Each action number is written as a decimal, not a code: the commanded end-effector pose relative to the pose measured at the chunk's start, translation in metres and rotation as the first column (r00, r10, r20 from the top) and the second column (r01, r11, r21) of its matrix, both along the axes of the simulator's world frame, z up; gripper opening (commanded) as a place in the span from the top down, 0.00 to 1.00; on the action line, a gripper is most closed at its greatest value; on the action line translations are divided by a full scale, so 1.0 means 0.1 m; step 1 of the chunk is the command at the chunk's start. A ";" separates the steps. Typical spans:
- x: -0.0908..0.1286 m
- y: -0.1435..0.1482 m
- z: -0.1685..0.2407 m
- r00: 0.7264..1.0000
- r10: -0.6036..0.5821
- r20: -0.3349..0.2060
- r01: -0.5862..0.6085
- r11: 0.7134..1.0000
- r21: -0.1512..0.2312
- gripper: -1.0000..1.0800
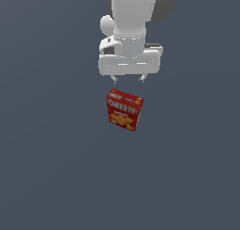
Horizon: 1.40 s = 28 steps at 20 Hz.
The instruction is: Pick up the object and move it to a goal position.
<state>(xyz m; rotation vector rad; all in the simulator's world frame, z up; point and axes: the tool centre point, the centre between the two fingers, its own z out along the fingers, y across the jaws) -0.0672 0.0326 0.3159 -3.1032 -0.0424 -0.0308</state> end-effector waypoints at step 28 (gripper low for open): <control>-0.04 -0.07 -0.39 0.837 0.548 -0.002 -0.548 0.836 -0.029 0.04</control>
